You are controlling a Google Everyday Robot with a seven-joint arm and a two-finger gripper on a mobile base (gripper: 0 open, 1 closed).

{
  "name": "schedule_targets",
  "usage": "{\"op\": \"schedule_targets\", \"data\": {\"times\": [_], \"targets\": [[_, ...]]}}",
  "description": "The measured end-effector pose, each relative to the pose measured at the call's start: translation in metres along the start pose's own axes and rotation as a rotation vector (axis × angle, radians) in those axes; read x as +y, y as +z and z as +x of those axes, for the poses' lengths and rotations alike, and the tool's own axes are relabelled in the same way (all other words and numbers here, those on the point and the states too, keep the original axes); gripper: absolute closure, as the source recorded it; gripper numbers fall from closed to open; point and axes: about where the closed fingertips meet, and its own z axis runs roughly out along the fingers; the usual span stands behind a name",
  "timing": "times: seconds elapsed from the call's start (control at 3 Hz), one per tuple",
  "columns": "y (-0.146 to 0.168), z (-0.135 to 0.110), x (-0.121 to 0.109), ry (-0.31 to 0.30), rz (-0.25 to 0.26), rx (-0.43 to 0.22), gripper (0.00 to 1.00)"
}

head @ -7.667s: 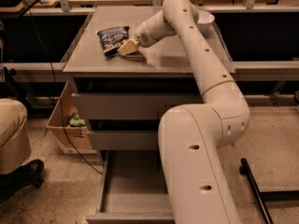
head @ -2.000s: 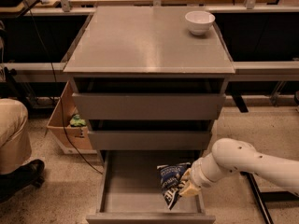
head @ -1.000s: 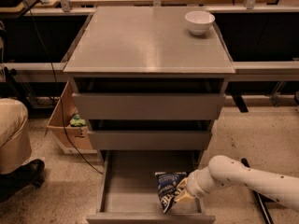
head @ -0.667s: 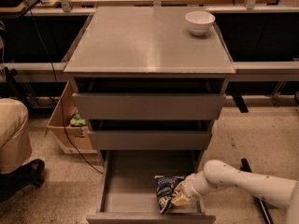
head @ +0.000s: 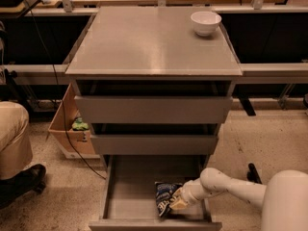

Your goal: Place blue chip bag into bottom drawer

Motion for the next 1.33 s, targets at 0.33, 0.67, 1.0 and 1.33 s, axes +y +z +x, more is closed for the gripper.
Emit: {"op": "schedule_targets", "data": {"times": [0.33,0.67,1.0,1.33], "targets": [[0.031,0.002,-0.022,-0.019,0.005,-0.016,1.00],[0.055,-0.001,-0.039,-0.035,0.003,-0.020,0.82],[0.081,0.001,-0.048,-0.033,-0.011,-0.019,0.50],[0.092,0.001,-0.050,-0.034,-0.016,-0.020,0.27]]}}
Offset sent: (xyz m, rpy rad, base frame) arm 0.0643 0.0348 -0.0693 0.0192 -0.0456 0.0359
